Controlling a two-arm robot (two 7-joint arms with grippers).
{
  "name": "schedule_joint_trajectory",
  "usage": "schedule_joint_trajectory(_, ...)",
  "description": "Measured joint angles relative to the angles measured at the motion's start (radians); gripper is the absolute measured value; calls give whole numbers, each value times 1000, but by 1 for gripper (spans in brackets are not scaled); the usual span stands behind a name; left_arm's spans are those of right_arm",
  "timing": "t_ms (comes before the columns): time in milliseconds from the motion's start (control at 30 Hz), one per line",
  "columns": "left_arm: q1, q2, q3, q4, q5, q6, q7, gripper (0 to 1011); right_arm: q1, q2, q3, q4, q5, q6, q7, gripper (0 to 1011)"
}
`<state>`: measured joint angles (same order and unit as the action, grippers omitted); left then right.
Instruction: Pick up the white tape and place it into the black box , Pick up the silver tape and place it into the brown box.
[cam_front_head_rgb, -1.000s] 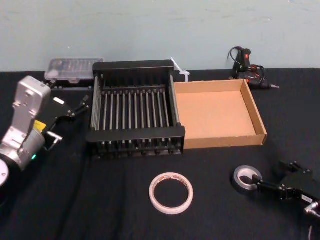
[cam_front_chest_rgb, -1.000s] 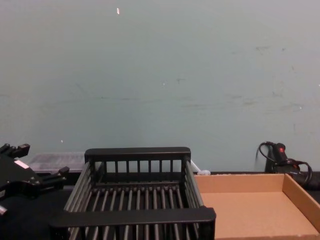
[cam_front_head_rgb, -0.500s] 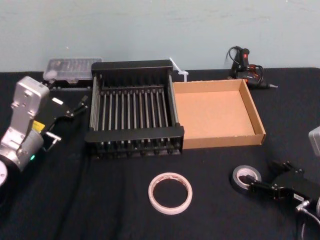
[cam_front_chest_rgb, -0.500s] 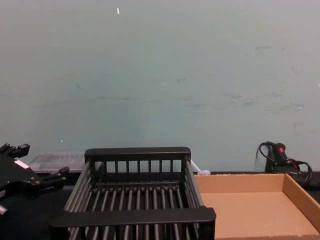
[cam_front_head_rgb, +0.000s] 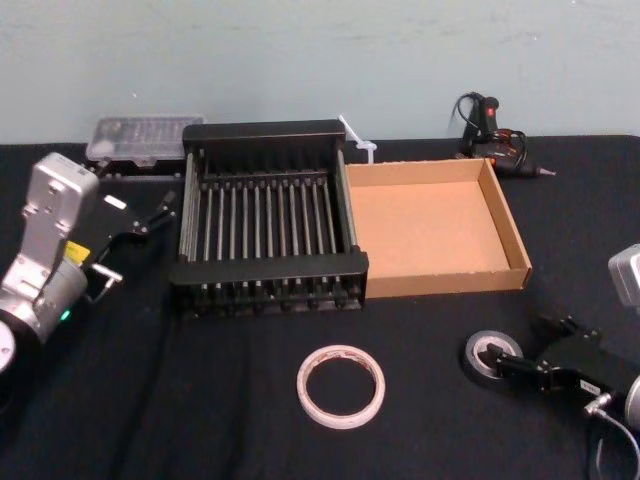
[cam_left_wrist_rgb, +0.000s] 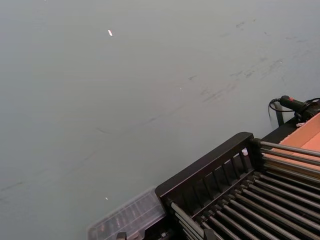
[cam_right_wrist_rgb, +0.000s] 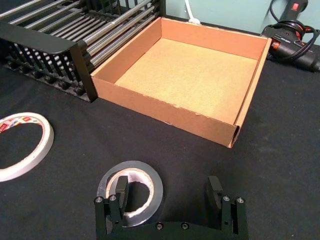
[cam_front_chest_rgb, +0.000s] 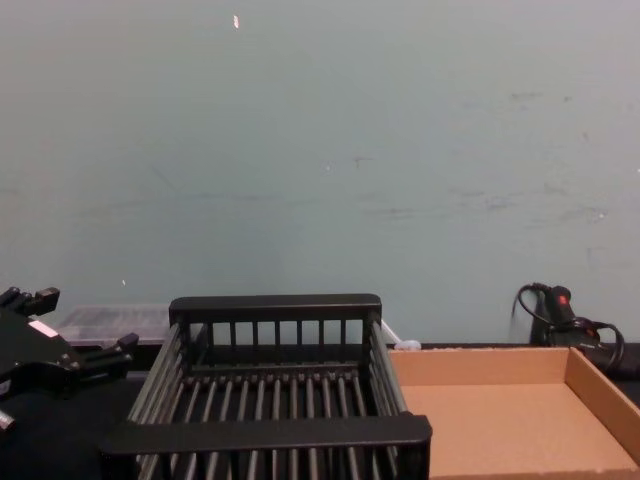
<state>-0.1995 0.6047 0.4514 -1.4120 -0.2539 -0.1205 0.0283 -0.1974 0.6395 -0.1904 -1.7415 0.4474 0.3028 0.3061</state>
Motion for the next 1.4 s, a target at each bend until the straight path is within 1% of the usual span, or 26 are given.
schedule_joint_trajectory(833, 0, 0, 0, 0, 0, 0, 0, 1001, 22, -27, 1, 16, -25, 16, 8, 1002)
schedule_joint_trajectory(1400, 0, 0, 0, 0, 0, 0, 0, 1001, 24, -31, 0, 24, -32, 21, 11, 1002)
